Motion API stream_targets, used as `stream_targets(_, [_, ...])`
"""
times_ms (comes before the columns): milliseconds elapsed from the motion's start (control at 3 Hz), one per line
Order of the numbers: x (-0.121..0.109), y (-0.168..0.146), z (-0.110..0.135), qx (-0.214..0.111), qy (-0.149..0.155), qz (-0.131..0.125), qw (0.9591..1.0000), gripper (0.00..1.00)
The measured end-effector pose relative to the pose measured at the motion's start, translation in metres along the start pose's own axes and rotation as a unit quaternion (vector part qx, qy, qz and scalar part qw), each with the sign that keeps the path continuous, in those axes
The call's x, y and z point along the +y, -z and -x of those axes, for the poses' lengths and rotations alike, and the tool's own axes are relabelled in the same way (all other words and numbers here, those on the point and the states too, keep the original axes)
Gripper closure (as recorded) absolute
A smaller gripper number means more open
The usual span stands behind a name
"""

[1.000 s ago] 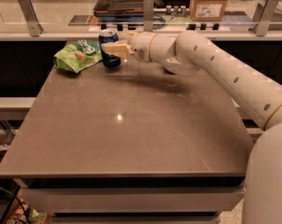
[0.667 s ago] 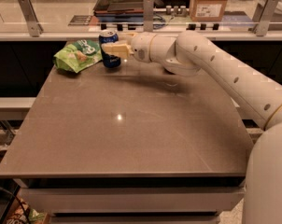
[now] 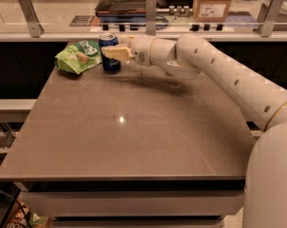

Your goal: Move pepsi can near green rice chip bag

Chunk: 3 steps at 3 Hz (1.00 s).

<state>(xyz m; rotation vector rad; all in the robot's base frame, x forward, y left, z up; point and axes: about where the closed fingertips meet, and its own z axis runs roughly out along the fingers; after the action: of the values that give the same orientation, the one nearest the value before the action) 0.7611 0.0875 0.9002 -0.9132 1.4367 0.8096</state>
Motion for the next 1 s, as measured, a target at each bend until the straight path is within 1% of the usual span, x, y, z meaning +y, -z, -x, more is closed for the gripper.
stream_targets(667, [0.0039, -0.0047, 0.0006, -0.001, 0.000, 0.004, 1.0000, 0.13])
stream_targets(1000, [0.0059, -0.0071, 0.0009, -0.001, -0.001, 0.006, 1.0000, 0.00])
